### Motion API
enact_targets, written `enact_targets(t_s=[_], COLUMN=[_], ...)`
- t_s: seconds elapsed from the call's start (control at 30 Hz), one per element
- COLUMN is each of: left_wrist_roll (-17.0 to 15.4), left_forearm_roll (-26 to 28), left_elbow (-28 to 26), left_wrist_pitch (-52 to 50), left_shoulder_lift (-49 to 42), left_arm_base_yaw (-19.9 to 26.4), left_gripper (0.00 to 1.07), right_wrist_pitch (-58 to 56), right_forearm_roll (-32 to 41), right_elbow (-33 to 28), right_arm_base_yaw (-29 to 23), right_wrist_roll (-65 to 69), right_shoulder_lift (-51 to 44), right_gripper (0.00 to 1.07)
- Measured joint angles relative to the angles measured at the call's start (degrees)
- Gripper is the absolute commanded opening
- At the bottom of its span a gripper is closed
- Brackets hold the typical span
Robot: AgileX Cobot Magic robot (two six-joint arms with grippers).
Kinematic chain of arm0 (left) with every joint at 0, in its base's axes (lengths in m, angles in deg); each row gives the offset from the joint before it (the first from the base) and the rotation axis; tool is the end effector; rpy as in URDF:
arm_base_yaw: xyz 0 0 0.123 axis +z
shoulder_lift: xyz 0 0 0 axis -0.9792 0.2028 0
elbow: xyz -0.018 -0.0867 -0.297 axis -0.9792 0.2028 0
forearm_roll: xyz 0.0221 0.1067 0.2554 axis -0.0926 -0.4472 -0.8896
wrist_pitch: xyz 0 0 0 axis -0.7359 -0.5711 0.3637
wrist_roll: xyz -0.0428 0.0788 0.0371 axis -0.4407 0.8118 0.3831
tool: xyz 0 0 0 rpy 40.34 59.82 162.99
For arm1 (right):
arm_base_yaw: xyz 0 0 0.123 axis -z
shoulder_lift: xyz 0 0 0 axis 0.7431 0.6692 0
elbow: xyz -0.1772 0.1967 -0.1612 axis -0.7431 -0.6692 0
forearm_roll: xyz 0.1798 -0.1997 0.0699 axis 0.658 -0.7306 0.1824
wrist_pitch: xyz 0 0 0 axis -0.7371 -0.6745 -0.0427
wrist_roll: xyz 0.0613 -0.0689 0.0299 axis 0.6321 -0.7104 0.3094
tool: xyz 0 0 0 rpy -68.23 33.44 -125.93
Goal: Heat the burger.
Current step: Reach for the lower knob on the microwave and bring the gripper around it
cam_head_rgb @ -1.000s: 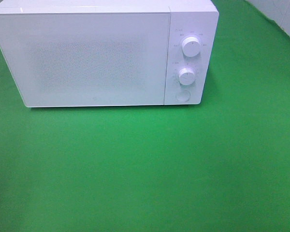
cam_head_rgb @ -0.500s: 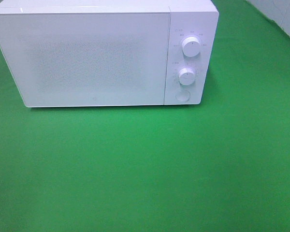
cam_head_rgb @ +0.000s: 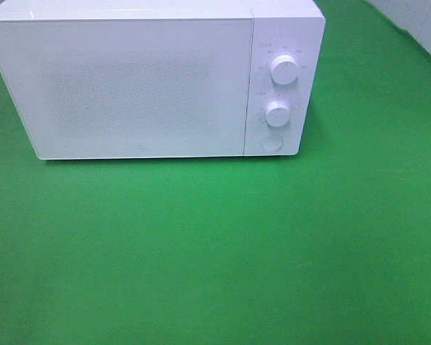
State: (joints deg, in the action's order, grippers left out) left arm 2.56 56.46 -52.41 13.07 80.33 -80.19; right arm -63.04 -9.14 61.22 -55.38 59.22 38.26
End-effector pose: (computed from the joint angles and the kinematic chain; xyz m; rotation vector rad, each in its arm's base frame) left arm -0.0054 -0.0053 0.2916 0.0379 2.0349 -0.0972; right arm 0.0032 -0.0090 0.2935 -0.0917 1.9486 -0.0281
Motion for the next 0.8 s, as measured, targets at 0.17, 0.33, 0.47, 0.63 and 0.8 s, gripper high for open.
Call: enact_targets(t_s=[0.17,0.33,0.47,0.63,0.8], left_wrist_roll=[0.0,0.0,0.0,0.0,0.0], left_forearm_roll=[0.0,0.0,0.0,0.06,0.06], left_elbow=[0.0,0.0,0.0,0.0,0.0], left_wrist_pitch=[0.0,0.0,0.0,0.0,0.0], left_shoulder_lift=[0.0,0.0,0.0,0.0,0.0], left_arm_base_yaw=[0.0,0.0,0.0,0.0,0.0], left_gripper=[1.0,1.0,1.0,1.0,1.0], right_wrist_pitch=[0.0,0.0,0.0,0.17,5.73], right_forearm_roll=[0.0,0.0,0.0,0.0,0.23], right_elbow=[0.0,0.0,0.0,0.11,1.49], right_arm_base_yaw=[0.0,0.0,0.0,0.0,0.0], right_wrist_roll=[0.0,0.0,0.0,0.0,0.0], right_shoulder_lift=[0.0,0.0,0.0,0.0,2.29], right_gripper=[0.75,0.75,0.75,0.75,0.75])
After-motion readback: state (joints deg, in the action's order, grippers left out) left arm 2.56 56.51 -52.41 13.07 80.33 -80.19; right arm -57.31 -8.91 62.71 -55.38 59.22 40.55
